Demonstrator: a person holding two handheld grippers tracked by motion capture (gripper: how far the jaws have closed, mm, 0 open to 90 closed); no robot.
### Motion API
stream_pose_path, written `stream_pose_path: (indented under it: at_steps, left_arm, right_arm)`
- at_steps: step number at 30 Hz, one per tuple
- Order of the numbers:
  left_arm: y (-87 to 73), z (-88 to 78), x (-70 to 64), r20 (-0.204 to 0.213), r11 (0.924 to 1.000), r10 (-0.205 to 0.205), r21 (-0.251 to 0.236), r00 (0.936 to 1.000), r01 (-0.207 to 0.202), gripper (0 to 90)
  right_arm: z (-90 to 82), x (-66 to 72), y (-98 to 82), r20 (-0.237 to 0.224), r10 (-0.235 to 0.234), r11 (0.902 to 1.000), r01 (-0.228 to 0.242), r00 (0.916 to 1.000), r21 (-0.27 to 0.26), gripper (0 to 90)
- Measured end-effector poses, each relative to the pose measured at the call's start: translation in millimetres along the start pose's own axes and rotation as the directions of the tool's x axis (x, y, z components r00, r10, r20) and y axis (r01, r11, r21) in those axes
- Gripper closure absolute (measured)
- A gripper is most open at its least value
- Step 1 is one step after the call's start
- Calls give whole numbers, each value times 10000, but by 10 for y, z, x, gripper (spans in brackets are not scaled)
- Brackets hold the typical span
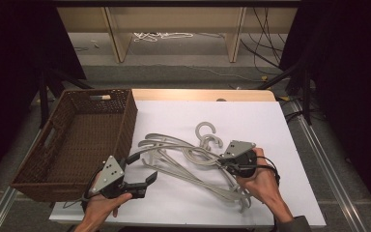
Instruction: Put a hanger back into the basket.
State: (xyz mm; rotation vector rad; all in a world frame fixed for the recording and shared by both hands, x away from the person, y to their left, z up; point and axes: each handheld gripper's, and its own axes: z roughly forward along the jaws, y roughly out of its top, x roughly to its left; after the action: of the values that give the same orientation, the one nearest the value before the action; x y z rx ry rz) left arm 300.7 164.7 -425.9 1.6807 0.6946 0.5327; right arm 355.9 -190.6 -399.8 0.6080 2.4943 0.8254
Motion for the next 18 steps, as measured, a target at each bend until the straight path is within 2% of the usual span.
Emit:
stream_pose_path:
  at_steps: [3,5,8,10,12,17,18]
  left_arm:
    - [51,113,-19,64,9992,209,337,9998,-211,161]
    - [94,198,-32,200,9989,195,422,9996,-203,158]
    - [171,322,-44,216,9948,828,574,9963,-839,156]
    - [215,408,-51,397,9940,763,761,9963,-792,155]
    - [263,497,-65,407,9924,765,937,9962,-800,157]
    - [333,684,-112,659,9779,845,1860,9942,-955,204]
    - [342,714,-120,660,9737,846,2064,9942,-965,204]
  right_arm:
    - [-21,14,-1,-70,-162,9999,161,9998,-52,817]
    - [-38,30,4,-117,-136,9999,136,9998,-37,817]
    - [-57,52,5,-117,-255,9996,254,9996,-108,817]
    - [-68,56,11,-147,-421,9990,419,9990,-162,818]
    - [-83,78,13,-167,-453,9989,451,9988,-144,817]
    - [-135,124,20,-143,-623,9978,620,9980,-231,817]
    - [-149,126,20,-256,-728,9972,723,9970,-210,817]
